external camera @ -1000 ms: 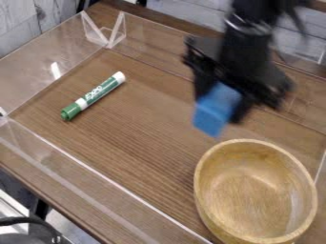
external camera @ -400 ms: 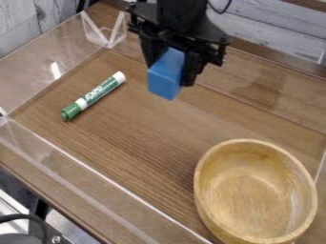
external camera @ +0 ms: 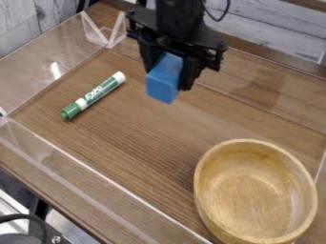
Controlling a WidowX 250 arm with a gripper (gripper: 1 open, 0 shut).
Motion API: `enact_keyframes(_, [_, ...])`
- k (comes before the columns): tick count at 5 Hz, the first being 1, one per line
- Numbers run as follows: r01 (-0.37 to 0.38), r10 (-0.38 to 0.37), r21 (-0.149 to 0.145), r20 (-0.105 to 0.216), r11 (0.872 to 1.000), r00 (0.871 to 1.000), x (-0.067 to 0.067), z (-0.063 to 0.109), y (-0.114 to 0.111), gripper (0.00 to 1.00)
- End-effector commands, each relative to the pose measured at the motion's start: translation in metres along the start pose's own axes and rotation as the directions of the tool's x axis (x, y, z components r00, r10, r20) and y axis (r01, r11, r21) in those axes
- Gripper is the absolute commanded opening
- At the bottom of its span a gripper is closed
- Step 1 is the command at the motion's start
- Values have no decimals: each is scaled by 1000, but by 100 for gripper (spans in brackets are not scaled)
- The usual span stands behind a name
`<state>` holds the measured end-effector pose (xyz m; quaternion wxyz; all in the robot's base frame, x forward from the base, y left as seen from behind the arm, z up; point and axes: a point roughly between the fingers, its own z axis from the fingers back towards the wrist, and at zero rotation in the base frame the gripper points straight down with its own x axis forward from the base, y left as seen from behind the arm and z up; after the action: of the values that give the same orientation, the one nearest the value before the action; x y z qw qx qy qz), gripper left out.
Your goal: Remove the blue block from inside the brown bowl and put it on the table
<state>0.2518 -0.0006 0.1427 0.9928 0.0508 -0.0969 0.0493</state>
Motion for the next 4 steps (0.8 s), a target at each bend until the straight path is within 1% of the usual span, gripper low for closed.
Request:
enact_keyframes(1, [-13,13,5,34,1000,999,5,4,4,0])
enact_keyframes(4, [-33,32,33,23,999,999,1,-6,11,0])
